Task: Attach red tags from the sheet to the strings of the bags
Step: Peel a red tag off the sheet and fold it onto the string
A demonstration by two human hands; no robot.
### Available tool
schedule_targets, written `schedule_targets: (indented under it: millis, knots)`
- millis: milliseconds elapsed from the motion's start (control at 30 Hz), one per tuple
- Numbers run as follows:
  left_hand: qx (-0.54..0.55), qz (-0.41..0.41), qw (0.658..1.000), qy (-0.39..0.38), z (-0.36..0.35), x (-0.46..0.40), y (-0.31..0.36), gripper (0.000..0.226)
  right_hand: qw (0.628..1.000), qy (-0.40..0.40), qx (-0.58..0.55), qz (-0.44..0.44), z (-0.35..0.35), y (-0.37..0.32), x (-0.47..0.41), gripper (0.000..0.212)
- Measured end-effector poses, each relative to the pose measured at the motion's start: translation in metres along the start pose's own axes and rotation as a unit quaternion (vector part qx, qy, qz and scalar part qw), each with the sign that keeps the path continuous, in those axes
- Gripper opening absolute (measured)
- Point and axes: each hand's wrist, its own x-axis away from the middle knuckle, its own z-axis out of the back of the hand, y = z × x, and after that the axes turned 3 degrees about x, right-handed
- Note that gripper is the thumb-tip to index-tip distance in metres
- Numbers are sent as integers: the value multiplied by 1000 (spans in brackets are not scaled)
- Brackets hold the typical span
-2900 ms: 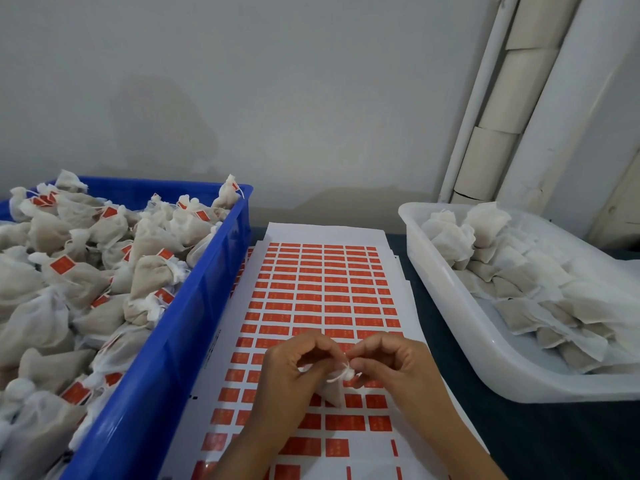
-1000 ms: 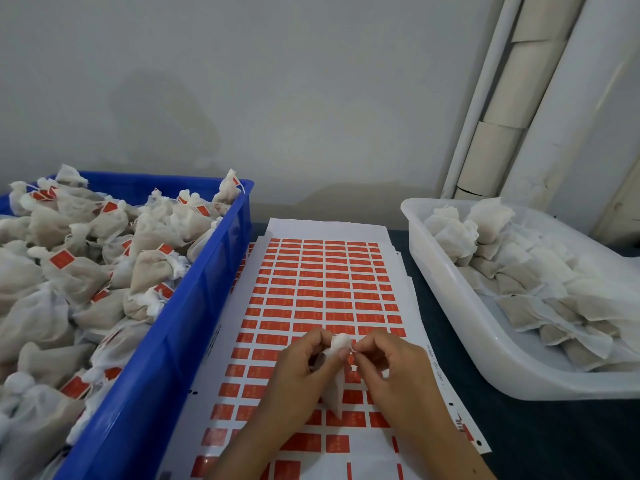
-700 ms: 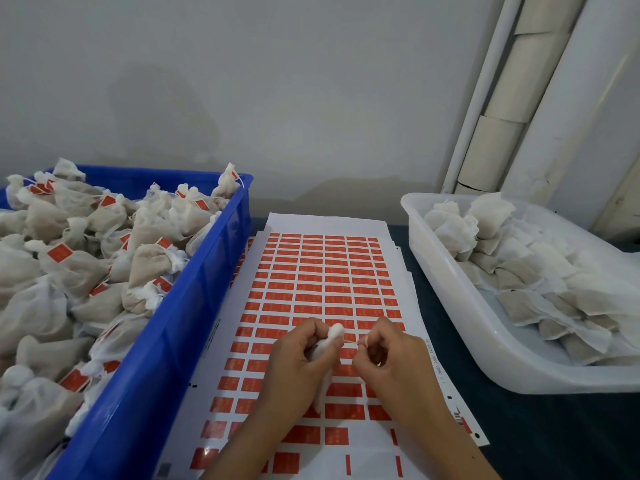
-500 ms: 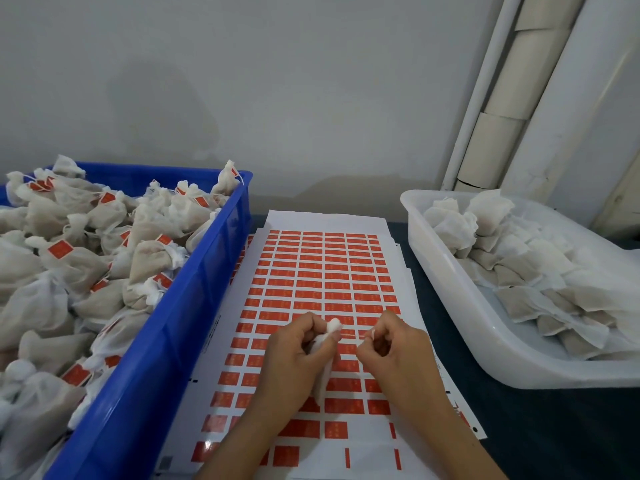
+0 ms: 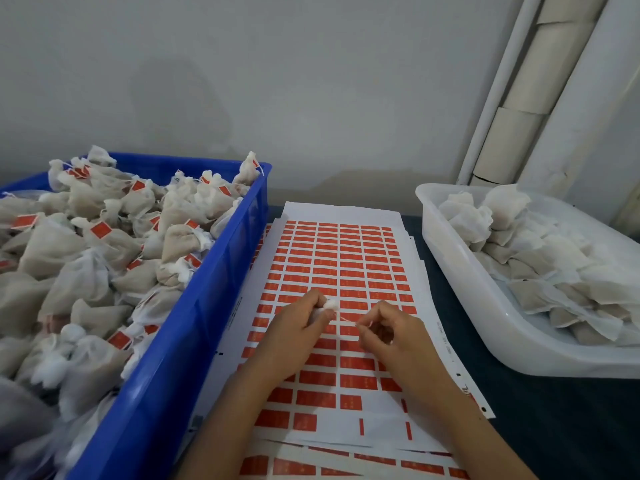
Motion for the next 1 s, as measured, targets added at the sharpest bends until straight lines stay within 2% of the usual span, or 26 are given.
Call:
schedule_targets:
  millis: [167, 333, 400, 600, 800, 1000]
  knots:
    - [-39, 50, 997, 31, 15, 4, -4, 12, 993, -102, 61, 28, 2, -10, 2, 16]
    - [-2, 86, 995, 55, 18, 14, -14, 21, 955, -214, 128, 159, -5, -21, 21, 18]
    - [21, 96, 993, 64, 19, 14, -17, 21, 943, -241, 134, 186, -11, -23, 29, 22]
    - [86, 103, 987, 92, 18, 12, -26, 19, 944, -212, 146, 208, -21, -22, 35, 23]
    - [101, 100, 985, 102, 17, 12, -30, 12, 949, -190, 150, 202, -28, -27, 38, 15]
    - [98, 103, 985, 102, 17, 10, -30, 12, 919, -148, 238, 277, -26, -36, 44, 18]
